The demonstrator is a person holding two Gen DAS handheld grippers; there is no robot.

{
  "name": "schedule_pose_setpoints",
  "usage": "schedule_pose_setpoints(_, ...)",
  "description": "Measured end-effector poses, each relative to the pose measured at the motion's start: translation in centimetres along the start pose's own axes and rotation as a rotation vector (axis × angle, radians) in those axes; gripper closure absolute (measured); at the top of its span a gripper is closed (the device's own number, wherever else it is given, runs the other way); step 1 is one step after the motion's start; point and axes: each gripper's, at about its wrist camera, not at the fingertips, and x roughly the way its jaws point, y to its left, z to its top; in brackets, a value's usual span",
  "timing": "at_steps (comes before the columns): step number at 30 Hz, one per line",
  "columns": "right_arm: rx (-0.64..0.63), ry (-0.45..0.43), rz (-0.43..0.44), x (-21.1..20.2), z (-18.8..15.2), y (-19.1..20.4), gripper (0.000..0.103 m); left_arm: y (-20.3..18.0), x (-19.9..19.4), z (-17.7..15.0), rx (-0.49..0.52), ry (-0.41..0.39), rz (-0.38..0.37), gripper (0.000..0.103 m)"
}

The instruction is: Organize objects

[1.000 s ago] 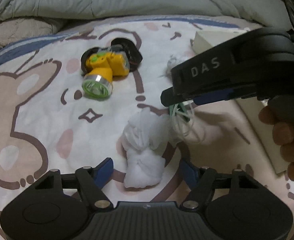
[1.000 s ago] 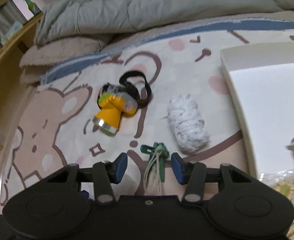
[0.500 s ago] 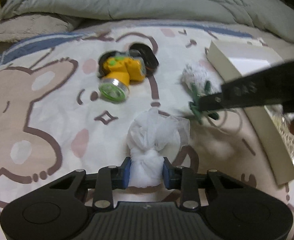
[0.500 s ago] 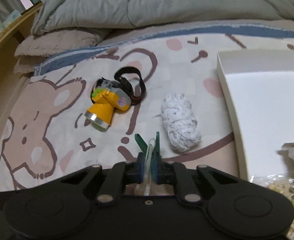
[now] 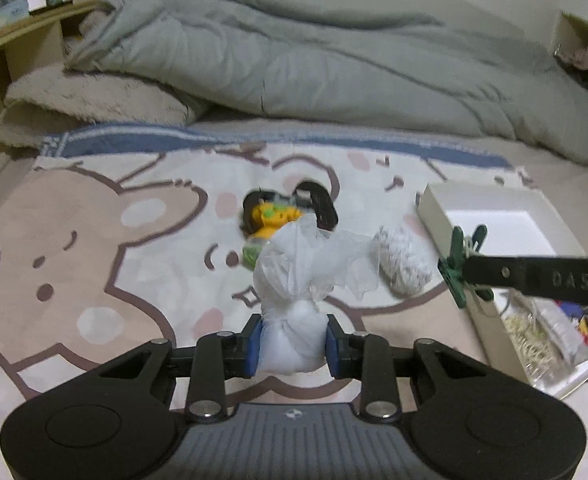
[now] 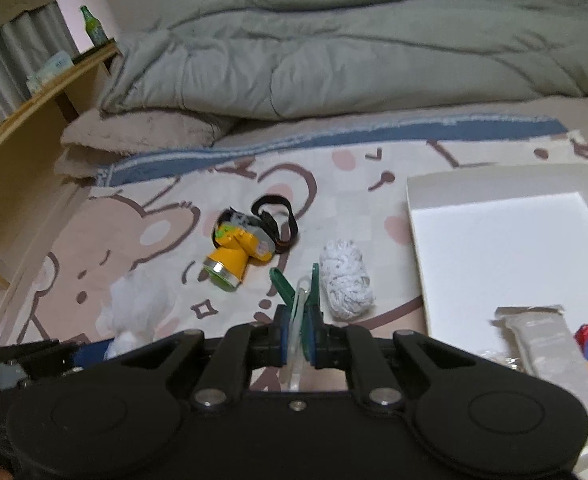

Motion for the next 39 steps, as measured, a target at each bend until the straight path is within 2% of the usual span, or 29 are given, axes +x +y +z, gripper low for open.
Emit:
schedule_pose_setpoints(7,-0.007,-0.066,0.028,-3.6,-0.5,0.6,0.093,0.1,-2.9,0.1,-0.029,-0.069,-0.012,0.070)
schedule_pose_setpoints(18,-0.085,-0.133,0.003,-6.5,-1.4,1.6,0.093,-0.3,-5.7,-0.1,-0.024,-0.138,-0.017,0.070)
schedule_pose_setpoints(26,-0.124,-0.163,-0.006,-7.9,-1.7,1.6,0.097,-0.2,-6.2,-0.2,-0.025,-0.151,-0.014,0.070)
schedule_pose_setpoints(32,-0.155,-0.124,0.004,-7.4,-2.1,1.7,0.094,-0.3,-6.3,-0.3,-0.025,-0.150,-0.020,0.070)
schedule_pose_setpoints(34,-0.168,-0.086,-0.014,-6.6,-2.6,1.7,0.088,-0.4,-6.3,-0.3,-0.024,-0.149,-0.024,0.070)
schedule_pose_setpoints(36,-0.188,-0.034,-0.045,-5.3,-3.1,1.7,0.076,-0.5,-6.3,-0.3,-0.022,-0.148,-0.026,0.070)
schedule_pose_setpoints(39,-0.154,0.062,-0.072,-2.9,-3.6,1.2,0.069,-0.4,-6.1,-0.3,-0.022,-0.144,-0.032,0.070)
